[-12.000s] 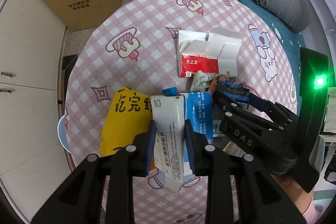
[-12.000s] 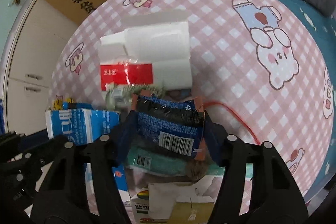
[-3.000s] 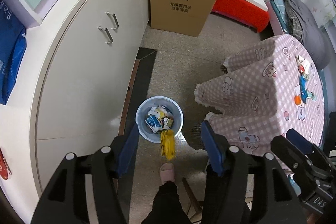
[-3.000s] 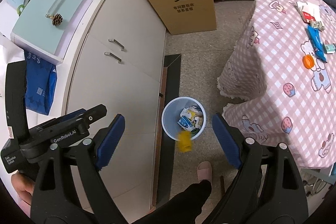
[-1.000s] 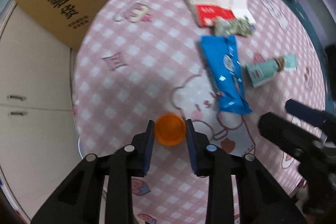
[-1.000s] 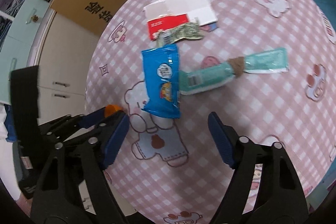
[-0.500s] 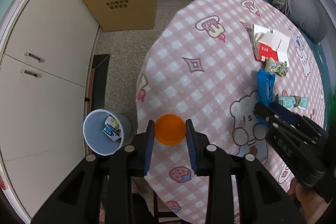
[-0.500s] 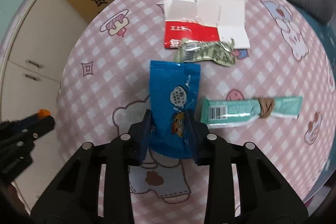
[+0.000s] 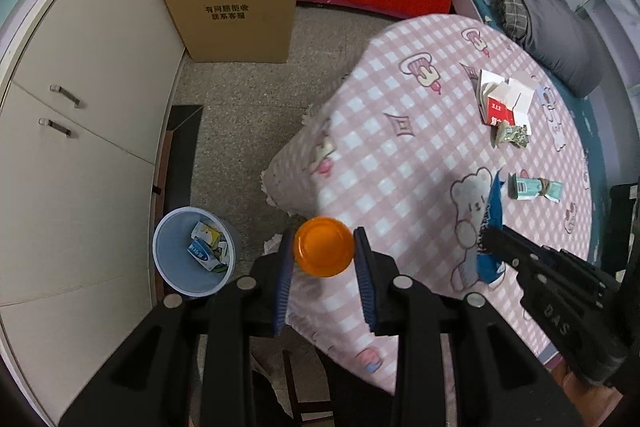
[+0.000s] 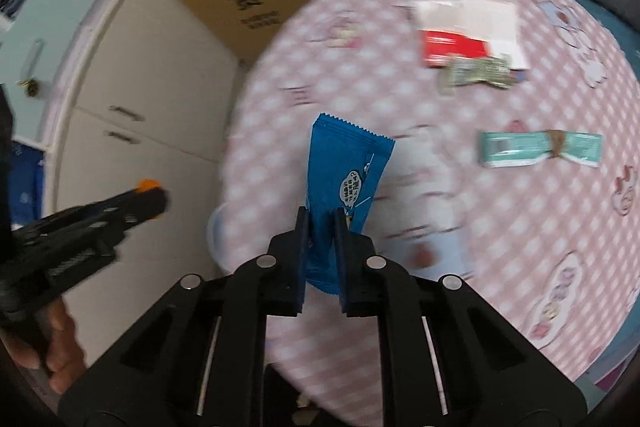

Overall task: Collect trash
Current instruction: 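Carry both items over the bin and open both tools to drop them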

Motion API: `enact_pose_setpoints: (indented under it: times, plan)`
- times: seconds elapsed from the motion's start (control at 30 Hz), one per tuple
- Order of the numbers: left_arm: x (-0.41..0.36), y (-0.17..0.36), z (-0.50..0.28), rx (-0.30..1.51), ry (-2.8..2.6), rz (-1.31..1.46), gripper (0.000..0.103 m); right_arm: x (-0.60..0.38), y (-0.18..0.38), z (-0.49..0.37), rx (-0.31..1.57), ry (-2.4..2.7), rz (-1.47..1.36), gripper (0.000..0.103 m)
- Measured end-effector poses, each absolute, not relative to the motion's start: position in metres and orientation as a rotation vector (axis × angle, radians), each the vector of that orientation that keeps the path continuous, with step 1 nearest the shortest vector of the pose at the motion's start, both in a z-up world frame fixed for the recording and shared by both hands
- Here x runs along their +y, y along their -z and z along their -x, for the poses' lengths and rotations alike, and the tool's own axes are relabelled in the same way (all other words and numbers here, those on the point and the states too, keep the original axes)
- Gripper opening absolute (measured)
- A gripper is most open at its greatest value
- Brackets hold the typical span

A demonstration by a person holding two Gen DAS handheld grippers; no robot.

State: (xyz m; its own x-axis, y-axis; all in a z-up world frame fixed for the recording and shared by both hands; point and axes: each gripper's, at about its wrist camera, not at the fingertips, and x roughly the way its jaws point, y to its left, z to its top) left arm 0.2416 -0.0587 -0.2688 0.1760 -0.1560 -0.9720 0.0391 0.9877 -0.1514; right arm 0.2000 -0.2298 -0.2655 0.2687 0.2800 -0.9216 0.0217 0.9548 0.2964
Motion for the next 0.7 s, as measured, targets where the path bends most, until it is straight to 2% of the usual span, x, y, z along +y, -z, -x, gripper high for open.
enact_pose_setpoints:
  times: [0.43, 0.7]
  plan:
    - [0.125, 0.254, -0.177, 1.352, -0.007, 0.148, 0.029, -0.005, 0.242, -0.165, 1.289, -0.457, -0.221, 0.012]
    - [0.188, 0.242, -0.162, 1.31, -0.043, 0.161, 0.029, 0.054, 0.233, -0.157, 1.28, -0.488, -0.17, 0.012]
